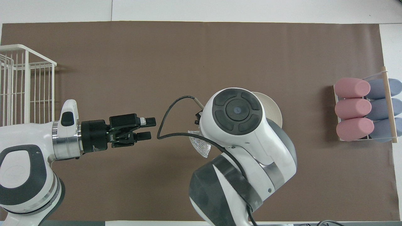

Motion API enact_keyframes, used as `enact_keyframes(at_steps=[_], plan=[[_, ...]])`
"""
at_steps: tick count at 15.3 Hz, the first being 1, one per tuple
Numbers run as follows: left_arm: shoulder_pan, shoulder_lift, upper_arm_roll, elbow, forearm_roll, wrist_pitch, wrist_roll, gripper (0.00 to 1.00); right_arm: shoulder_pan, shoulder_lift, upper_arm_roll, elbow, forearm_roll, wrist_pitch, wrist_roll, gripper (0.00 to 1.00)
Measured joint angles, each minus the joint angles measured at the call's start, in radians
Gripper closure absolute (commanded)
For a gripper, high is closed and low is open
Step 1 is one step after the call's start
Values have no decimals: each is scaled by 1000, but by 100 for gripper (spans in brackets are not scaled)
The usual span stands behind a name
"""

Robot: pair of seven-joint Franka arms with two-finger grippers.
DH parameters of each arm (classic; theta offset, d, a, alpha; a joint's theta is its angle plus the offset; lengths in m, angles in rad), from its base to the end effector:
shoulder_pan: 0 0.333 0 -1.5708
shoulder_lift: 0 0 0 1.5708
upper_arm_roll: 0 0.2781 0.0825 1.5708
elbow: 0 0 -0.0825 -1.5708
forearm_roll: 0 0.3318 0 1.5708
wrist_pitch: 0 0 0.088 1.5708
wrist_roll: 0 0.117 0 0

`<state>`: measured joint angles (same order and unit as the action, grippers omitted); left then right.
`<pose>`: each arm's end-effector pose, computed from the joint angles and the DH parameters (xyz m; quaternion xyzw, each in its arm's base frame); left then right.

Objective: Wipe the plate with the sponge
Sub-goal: 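Lower the scrubber onto the plate with the right gripper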

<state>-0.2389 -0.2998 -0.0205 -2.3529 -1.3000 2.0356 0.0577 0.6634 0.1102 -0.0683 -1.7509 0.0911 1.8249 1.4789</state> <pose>0.4062 -0.1732 0.4656 0.8312 0.1470 -0.0599 0.5328 0.4401 0.3094 0.4647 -0.8978 0.4381 0.0436 0.0050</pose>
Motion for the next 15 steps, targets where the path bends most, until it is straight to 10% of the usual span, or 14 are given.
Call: enact_keyframes(at_steps=[15], plan=[[101, -1, 3, 278, 1116, -302, -252, 0, -249, -76, -5, -358, -21, 287, -831, 100]])
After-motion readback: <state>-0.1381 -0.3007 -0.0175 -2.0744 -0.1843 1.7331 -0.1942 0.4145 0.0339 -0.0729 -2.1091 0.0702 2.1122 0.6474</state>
